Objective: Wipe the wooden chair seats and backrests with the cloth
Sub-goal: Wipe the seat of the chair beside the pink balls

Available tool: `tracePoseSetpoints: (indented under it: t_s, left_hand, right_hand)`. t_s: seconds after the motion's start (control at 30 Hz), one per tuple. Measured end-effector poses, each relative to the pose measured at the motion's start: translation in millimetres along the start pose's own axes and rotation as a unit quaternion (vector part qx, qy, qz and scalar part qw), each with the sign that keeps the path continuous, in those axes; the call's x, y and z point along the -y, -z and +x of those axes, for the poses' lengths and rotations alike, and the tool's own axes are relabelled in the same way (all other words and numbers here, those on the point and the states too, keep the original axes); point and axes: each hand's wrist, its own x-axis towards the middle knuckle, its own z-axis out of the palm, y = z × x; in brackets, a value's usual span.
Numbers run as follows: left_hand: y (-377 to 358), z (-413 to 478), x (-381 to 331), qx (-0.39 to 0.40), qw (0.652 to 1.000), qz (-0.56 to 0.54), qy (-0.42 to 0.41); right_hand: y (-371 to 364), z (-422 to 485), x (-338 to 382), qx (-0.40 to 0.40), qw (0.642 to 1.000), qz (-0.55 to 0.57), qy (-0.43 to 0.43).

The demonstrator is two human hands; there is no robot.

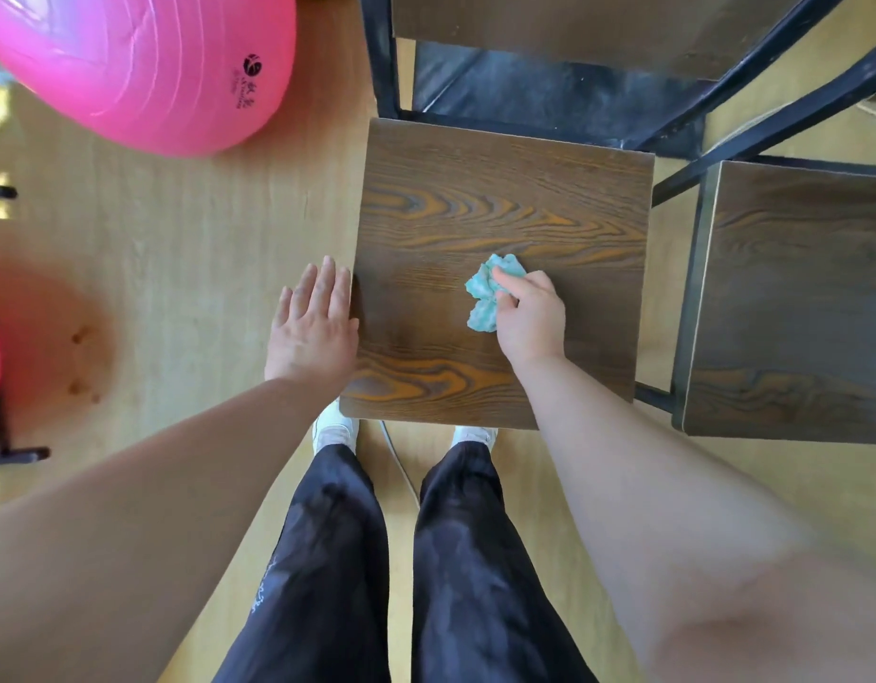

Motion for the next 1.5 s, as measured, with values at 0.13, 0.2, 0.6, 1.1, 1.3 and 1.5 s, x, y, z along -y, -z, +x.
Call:
tracePoseSetpoints:
  t_s: [0.13,0.2,0.6,1.1,1.3,1.5]
  left_hand:
    - [-4,-9,23,0.002,1.0,-0.015,0.007]
    - [-5,-13,33,0.001,1.0,-0.018,0.006]
    - [-12,-32,78,0.01,1.0,-0.01,-0.007]
    - [-7,-31,30,0.014,0.998,0.026,-0.048]
    - [-9,-25,-28,0.008,0.997,0.033,-0.062]
    - [-13,-21,-93,0.005,0.992,0.056,-0.11]
  right_hand:
    - [-34,-17,26,0.023,0.999,-0.015,0.026]
    - [-51,-25,40,0.039,0.998,-0.017,0.046]
    - [-123,-69,85,0.041,0.993,-0.048,0.1]
    - [-60,-66,50,0.01,0.997,0.07,0.04]
    - [31,-55,-41,-0.075,0.995,0.062,-0.034]
    - [93,-47,-107,-0.108,0.989,0.059,-0.083]
